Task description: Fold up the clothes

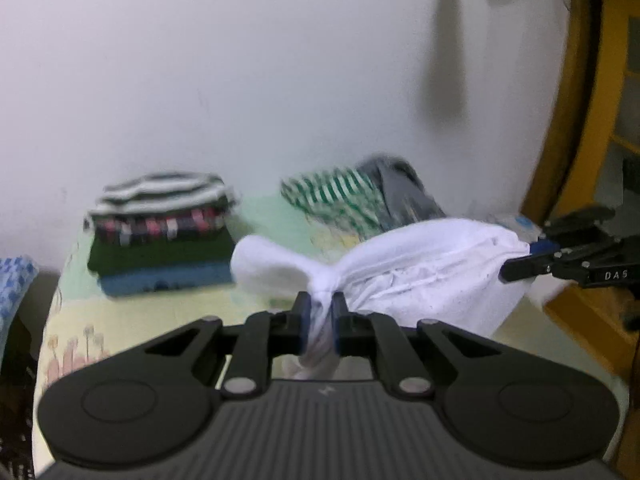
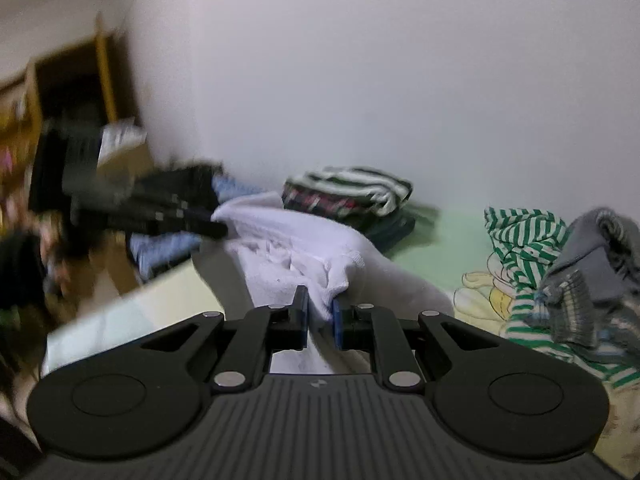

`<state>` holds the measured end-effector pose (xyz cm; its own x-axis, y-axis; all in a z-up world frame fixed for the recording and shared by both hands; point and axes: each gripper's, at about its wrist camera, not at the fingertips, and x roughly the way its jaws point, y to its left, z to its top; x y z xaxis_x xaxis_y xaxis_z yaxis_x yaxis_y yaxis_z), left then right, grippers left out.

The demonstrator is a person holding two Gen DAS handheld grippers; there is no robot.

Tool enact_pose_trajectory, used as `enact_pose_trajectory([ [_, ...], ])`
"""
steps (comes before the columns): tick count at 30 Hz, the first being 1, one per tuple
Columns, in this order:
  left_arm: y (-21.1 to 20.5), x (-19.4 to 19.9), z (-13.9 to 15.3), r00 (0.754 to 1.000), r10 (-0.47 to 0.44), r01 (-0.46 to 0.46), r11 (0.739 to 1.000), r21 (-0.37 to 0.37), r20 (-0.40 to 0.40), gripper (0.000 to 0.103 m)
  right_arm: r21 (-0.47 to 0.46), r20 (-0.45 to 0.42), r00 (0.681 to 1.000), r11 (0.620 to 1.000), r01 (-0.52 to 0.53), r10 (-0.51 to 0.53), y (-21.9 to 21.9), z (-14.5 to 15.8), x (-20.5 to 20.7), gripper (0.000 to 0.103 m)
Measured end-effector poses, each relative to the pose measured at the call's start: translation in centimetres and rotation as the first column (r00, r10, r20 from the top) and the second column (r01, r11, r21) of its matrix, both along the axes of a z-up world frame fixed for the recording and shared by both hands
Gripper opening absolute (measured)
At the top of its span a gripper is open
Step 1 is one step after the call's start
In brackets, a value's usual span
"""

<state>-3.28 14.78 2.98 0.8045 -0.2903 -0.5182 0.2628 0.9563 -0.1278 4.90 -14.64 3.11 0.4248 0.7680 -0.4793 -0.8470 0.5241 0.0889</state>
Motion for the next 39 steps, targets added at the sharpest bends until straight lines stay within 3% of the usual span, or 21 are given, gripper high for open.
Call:
enact_pose_trajectory([
  [6,-2.5,-5.1,-4.9,0.985,-0.1,0.102,0.995,0.003,-0.14,0.005,-0.171,0.011,1.0,0.985,-0.005,0.007,-1.3,-5.3,-7.9,0.013],
  [12,-4.6,-9.2,-9.1,0.945,-0.185,0.199,0.98,0.023,-0.269,0.006,-0.342,0.055,0.998,0.94,-0.001,0.022,-1.7,-10.3,-14.4,0.014],
  [15,-5.2,-11.0,-10.7,0.926,-0.218,0.256,0.963,0.089,-0.307,0.007,-0.408,0.036,0.999,0.913,-0.015,0.032,-1.6,-11.9,-16.4,0.018],
  [17,-5.3,-11.8,-11.3,0.917,-0.234,0.282,0.953,0.111,-0.323,0.008,-0.423,0.002,1.0,0.906,-0.018,0.02,-1.8,-12.1,-17.1,0.028],
  [18,-5.1,-12.1,-11.3,0.914,-0.239,0.288,0.952,0.109,-0.327,0.009,-0.419,-0.016,1.0,0.908,-0.014,0.008,-2.0,-11.8,-17.3,0.028],
  [20,-4.2,-12.4,-10.9,0.919,-0.234,0.274,0.958,0.085,-0.317,0.028,-0.38,-0.056,0.998,0.925,0.014,-0.038,-2.7,-10.8,-17.4,0.031],
  [22,-2.9,-12.2,-10.3,0.931,-0.207,0.226,0.974,0.03,-0.302,0.044,-0.267,-0.123,0.982,0.958,0.108,-0.145,-4.2,-9.2,-16.9,0.049],
  [23,-2.2,-12.1,-10.0,0.937,-0.19,0.198,0.98,-0.002,-0.295,0.051,-0.202,-0.165,0.964,0.964,0.173,-0.207,-5.1,-8.8,-16.4,0.052],
  [26,-0.7,-10.9,-9.8,0.949,-0.13,0.114,0.991,-0.07,-0.288,0.054,-0.024,-0.304,0.885,0.931,0.364,-0.354,-7.0,-8.1,-14.1,0.052],
  [29,-0.2,-8.6,-10.7,0.944,-0.093,0.057,0.991,-0.124,-0.316,0.062,0.052,-0.38,0.835,0.892,0.448,-0.397,-7.0,-8.8,-12.5,0.054],
  [31,-0.4,-7.7,-10.9,0.946,-0.066,0.028,0.992,-0.123,-0.317,0.061,0.077,-0.417,0.814,0.876,0.475,-0.405,-6.6,-9.4,-11.5,0.056],
  [33,-0.7,-6.9,-10.9,0.949,-0.036,0.001,0.994,-0.111,-0.312,0.047,0.053,-0.428,0.809,0.882,0.468,-0.404,-5.7,-10.3,-10.6,0.057],
  [34,-1.0,-7.0,-10.6,0.957,-0.021,-0.005,0.996,-0.088,-0.291,0.032,0.04,-0.429,0.806,0.883,0.467,-0.407,-5.2,-10.7,-10.3,0.051],
  [35,-1.4,-7.3,-10.0,0.966,-0.011,-0.003,0.999,-0.053,-0.257,0.022,0.036,-0.423,0.809,0.885,0.465,-0.408,-5.0,-10.7,-10.2,0.031],
  [37,-1.9,-7.5,-9.3,0.975,-0.01,0.005,1.0,-0.022,-0.22,0.015,0.044,-0.409,0.823,0.892,0.449,-0.394,-4.8,-10.4,-10.5,0.006],
  [39,-2.2,-7.6,-8.8,0.976,-0.026,0.021,0.999,-0.024,-0.216,0.013,0.067,-0.401,0.84,0.902,0.425,-0.366,-4.9,-10.1,-10.9,0.005],
])
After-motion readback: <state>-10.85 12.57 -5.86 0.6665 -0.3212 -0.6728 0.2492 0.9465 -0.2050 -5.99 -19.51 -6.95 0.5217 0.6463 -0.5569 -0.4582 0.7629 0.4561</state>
